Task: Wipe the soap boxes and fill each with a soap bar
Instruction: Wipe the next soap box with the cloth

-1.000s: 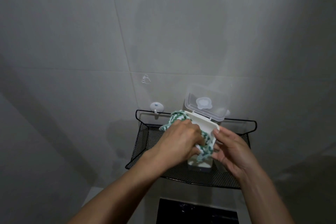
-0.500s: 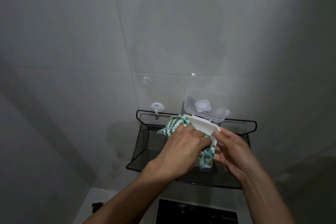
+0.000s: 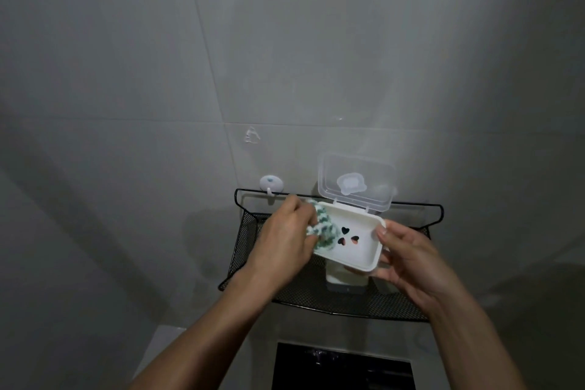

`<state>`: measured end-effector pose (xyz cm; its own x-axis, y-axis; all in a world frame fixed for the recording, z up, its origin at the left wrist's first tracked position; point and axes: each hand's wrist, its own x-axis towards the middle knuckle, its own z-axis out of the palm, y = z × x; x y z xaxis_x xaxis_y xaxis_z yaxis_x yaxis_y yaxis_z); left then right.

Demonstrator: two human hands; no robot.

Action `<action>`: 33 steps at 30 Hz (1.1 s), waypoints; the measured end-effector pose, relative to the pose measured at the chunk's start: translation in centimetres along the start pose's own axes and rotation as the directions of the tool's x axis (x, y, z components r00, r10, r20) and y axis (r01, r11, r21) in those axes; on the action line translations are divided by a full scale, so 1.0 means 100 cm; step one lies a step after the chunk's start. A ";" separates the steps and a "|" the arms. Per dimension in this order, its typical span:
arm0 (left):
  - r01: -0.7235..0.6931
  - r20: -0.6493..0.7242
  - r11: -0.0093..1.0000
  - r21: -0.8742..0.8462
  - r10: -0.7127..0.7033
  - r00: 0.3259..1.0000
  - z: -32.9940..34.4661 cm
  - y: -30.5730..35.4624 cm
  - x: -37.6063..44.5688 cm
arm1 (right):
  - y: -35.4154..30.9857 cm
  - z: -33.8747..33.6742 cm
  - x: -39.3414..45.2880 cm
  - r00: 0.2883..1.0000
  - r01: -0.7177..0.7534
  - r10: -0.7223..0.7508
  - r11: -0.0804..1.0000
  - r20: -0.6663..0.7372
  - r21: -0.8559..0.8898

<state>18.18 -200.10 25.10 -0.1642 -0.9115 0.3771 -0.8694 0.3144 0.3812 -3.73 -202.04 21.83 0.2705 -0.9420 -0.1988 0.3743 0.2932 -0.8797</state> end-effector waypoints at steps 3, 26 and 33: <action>0.131 -0.036 0.991 0.001 -0.131 0.991 0.005 0.001 0.007 | 0.002 0.003 0.000 1.000 -0.014 0.015 0.999 0.020 -0.033; 0.342 0.252 0.939 -0.015 -0.328 0.911 0.050 -0.027 -0.009 | -0.023 -0.025 -0.009 0.984 -0.048 0.014 0.981 -0.176 -0.190; 0.371 0.156 0.925 -0.080 -0.356 0.921 0.021 -0.031 0.004 | -0.023 -0.023 -0.008 0.974 -0.026 -0.042 0.954 -0.221 -0.298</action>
<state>19.80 -202.01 22.30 0.0860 -0.9931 0.0802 -0.8278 -0.0264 0.5603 -6.85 -202.31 22.97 0.0518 -0.9664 -0.2518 0.0859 0.2555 -0.9630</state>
